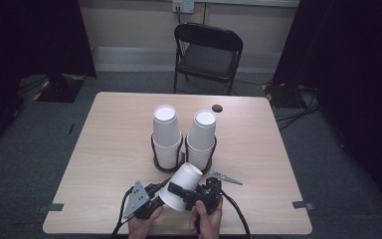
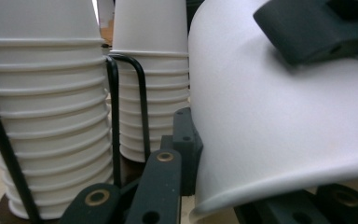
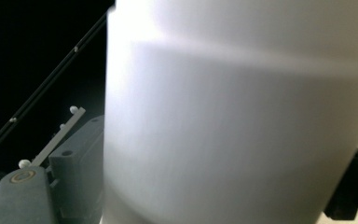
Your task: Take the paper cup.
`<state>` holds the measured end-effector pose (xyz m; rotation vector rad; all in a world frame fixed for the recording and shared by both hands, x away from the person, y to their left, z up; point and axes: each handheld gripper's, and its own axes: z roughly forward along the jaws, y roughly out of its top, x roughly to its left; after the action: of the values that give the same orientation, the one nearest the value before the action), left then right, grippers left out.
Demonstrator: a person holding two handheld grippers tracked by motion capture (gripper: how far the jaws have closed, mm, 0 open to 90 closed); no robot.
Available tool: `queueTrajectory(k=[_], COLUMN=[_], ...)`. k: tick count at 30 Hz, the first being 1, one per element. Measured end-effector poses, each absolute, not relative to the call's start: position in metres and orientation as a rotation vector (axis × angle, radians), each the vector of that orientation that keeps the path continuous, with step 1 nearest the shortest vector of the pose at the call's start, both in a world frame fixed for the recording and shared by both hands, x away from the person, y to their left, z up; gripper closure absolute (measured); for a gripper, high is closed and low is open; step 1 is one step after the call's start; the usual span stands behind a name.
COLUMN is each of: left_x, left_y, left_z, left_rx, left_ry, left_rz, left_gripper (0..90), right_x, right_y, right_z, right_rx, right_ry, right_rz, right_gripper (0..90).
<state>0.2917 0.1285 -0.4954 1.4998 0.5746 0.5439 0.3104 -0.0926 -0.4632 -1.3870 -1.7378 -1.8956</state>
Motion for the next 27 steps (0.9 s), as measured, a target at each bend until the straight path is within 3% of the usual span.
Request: queueTrajectory(k=[21,27], left_x=[0.291,0.290], left_y=[0.140,0.144], left_z=[-0.488,-0.486], left_rx=[1.550,1.609], left_ry=[0.566,0.559], left_rz=[0.395,0.411], left_gripper=[85.9,85.9], right_x=[0.316,0.316], right_y=[-0.107,-0.109], right_z=[-0.450,-0.447], right_rx=[-1.386,-1.368], right_ry=[-1.819,-1.912], right_rz=[-2.037,-2.105], right_gripper=[13.2,13.1])
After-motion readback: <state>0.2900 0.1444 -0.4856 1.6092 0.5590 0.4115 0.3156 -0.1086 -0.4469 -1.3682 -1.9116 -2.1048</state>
